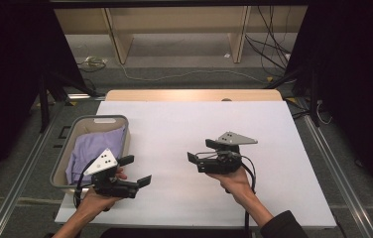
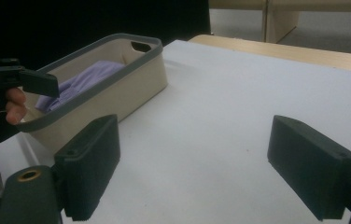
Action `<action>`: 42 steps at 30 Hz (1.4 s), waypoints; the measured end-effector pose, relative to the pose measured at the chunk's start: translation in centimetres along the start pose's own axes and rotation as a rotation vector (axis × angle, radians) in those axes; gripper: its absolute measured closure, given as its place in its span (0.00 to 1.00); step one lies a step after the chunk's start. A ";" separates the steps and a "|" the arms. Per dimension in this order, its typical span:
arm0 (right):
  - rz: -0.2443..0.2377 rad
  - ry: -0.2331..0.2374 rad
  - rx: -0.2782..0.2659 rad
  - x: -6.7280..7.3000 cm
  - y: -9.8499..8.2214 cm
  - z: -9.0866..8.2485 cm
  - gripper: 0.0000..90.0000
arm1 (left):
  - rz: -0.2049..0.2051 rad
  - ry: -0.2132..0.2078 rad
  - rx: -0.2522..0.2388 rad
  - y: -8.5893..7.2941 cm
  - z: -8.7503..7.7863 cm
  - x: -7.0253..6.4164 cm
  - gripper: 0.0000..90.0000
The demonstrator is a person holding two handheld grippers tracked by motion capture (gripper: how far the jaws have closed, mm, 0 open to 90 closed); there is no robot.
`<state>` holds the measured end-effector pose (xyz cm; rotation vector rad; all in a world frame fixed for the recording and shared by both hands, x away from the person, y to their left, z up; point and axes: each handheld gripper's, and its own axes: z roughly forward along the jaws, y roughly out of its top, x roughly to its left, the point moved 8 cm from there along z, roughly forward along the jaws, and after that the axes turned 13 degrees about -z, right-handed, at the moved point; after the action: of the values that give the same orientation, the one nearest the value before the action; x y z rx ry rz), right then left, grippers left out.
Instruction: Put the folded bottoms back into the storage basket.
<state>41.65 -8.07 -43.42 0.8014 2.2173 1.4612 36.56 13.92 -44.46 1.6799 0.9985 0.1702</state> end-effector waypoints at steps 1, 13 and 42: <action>0.001 -0.001 -0.002 0.0 -0.1 -0.2 0.20 | 0.002 -0.001 0.000 0.0 0.0 0.0 0.06; -0.036 -0.031 -0.009 -0.1 -1.2 -2.6 0.19 | 0.017 -0.005 0.008 -0.2 0.0 -0.2 0.04; -0.052 -0.068 -0.039 -0.7 -3.2 -6.1 0.18 | 0.027 -0.013 0.024 -0.6 -0.2 -0.4 0.02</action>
<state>37.80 -13.78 -43.91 0.7632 2.1373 1.4267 35.90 13.76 -44.72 1.7148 0.9715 0.1659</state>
